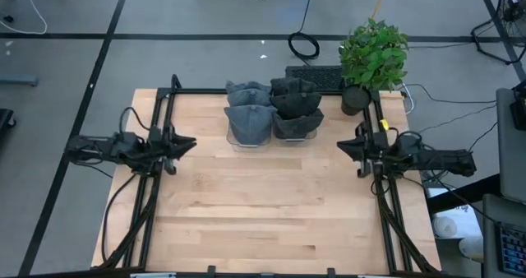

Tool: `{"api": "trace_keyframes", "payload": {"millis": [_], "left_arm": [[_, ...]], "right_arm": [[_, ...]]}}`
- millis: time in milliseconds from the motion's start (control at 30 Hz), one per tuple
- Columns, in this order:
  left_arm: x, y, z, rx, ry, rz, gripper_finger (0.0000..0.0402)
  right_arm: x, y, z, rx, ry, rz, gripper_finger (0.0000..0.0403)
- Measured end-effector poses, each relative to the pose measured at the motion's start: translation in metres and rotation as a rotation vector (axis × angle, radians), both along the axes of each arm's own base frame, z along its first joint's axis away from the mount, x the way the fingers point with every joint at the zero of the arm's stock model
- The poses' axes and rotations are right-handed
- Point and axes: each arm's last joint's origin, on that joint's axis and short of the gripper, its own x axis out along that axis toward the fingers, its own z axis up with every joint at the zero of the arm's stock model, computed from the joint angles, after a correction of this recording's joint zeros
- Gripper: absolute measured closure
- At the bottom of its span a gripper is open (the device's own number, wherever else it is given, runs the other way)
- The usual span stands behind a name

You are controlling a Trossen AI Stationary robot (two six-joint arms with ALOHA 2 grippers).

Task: Pick & Place hat
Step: Return to Home Position

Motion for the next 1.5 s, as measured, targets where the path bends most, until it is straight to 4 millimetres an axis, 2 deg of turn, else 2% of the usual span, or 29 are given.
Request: {"api": "trace_keyframes", "payload": {"millis": [133,300,400,600,867,1000,1500], "left_arm": [[0.006,-0.001,-0.015,-0.011,-0.013,0.003,0.0327],[0.013,-0.001,-0.034,-0.04,-0.044,0.037,0.0327],[0.015,0.0,-0.043,-0.075,-0.031,0.098,0.0327],[0.013,0.004,-0.044,-0.107,-0.027,0.226,0.0327],[0.012,0.006,-0.045,-0.097,-0.019,0.308,0.0327],[0.012,0.006,-0.045,-0.051,-0.001,0.311,0.0327],[0.012,0.006,-0.044,-0.056,-0.014,0.31,0.0327]], "right_arm": [[0.005,0.0,-0.015,-0.006,-0.049,-0.007,0.039],[0.004,-0.004,-0.016,0.06,-0.081,-0.116,0.039],[0.005,-0.005,-0.02,0.063,-0.039,-0.168,0.039],[0.006,-0.01,-0.034,0.11,0.1,-0.362,0.0391],[0.007,-0.015,-0.04,0.193,0.131,-0.532,0.0389],[0.008,-0.015,-0.042,0.203,0.147,-0.536,0.0391],[0.009,-0.015,-0.041,0.168,0.156,-0.54,0.0387]]}}
